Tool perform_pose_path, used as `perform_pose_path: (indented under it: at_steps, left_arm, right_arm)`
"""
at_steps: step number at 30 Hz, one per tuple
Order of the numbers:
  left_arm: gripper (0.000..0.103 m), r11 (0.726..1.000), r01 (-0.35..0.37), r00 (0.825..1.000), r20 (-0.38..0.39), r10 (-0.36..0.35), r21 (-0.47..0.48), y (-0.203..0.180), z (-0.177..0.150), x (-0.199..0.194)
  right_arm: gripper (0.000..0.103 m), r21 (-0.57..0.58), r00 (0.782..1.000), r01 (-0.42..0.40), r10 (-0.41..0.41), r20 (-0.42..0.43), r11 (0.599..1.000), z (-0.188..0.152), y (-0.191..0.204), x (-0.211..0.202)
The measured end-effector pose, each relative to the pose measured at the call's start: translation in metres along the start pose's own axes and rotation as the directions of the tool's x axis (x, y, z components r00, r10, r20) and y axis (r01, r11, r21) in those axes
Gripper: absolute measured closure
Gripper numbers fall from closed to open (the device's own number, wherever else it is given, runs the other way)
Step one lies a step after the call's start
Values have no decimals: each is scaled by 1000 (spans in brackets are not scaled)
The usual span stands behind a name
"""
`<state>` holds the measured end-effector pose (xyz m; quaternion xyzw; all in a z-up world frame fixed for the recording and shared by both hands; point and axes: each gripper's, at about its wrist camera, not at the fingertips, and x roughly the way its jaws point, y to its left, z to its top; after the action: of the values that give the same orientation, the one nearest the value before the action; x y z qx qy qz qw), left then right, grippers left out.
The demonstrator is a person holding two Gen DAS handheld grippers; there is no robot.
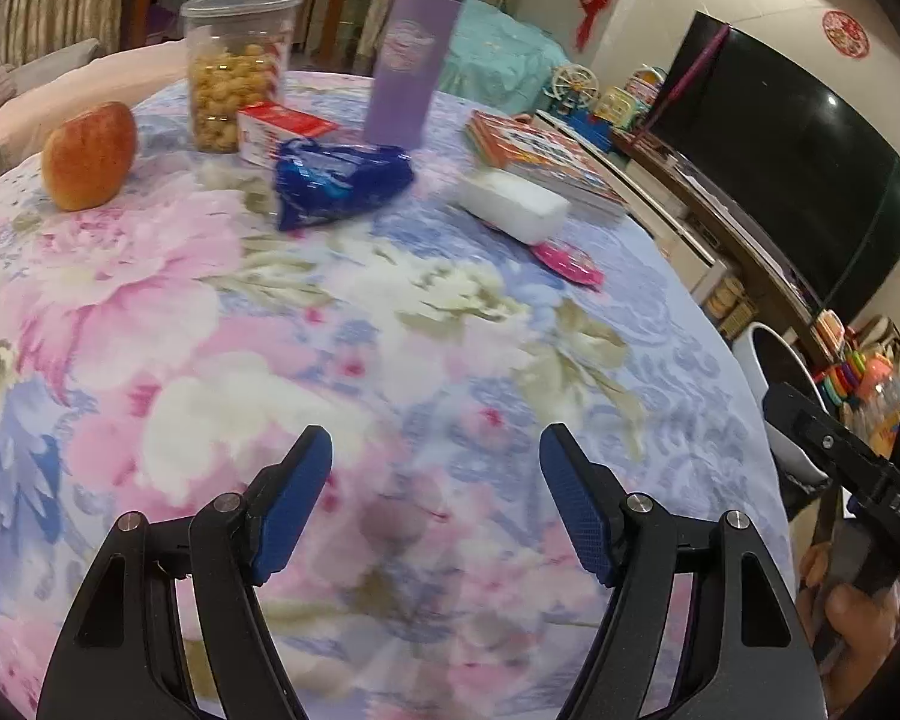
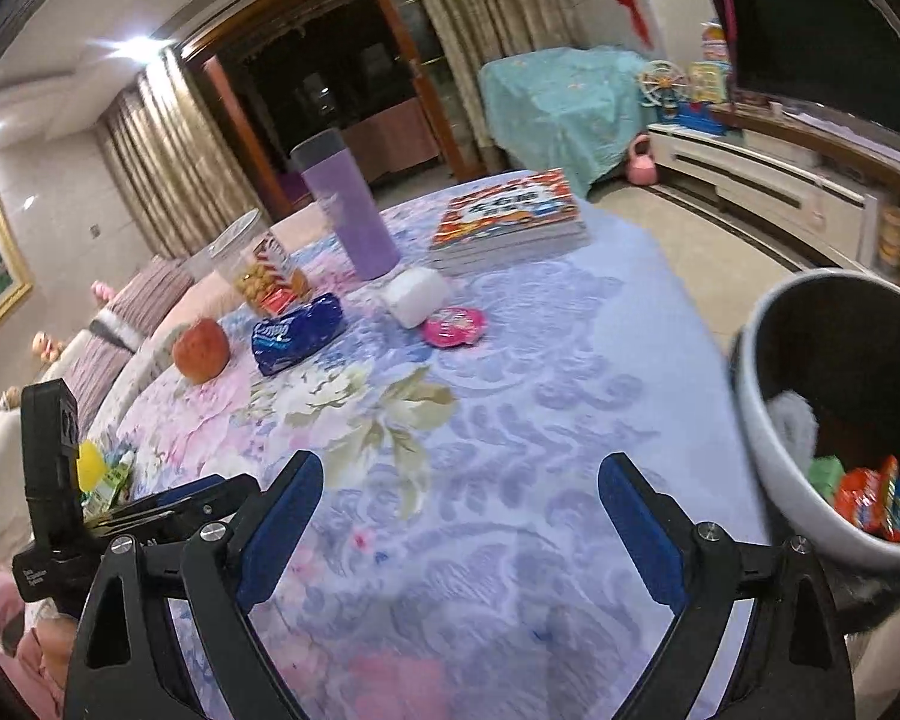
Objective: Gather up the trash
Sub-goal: 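Withdraw both open tools and move toward the blue bag and pink bottle, then grasp the blue Ampo bag with left tool while right tool grasps the pink AD bottle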
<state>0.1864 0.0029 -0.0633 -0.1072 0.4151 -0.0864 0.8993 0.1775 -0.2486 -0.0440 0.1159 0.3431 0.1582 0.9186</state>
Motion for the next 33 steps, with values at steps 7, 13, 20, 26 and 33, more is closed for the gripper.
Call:
perform_pose_path:
  at_steps: [7,13,20,26,33]
  left_arm:
    - [29,999,-46,999,1,46,-15,31,17,6]
    - [26,997,-81,997,5,81,-16,52,45,23]
    - [24,995,-101,995,9,101,1,66,81,49]
    - [17,993,-114,993,8,114,24,70,104,74]
    - [17,993,-114,993,11,113,20,71,117,95]
  right_arm:
    - [9,-81,999,-4,1,-40,997,16,12,37]
    - [9,-94,997,-5,-2,-78,996,27,13,64]
    - [9,-133,992,-1,-16,-124,991,46,17,101]
    - [9,-177,988,10,-37,-153,984,63,16,129]
    - [12,-218,982,7,-49,-184,976,73,20,159]
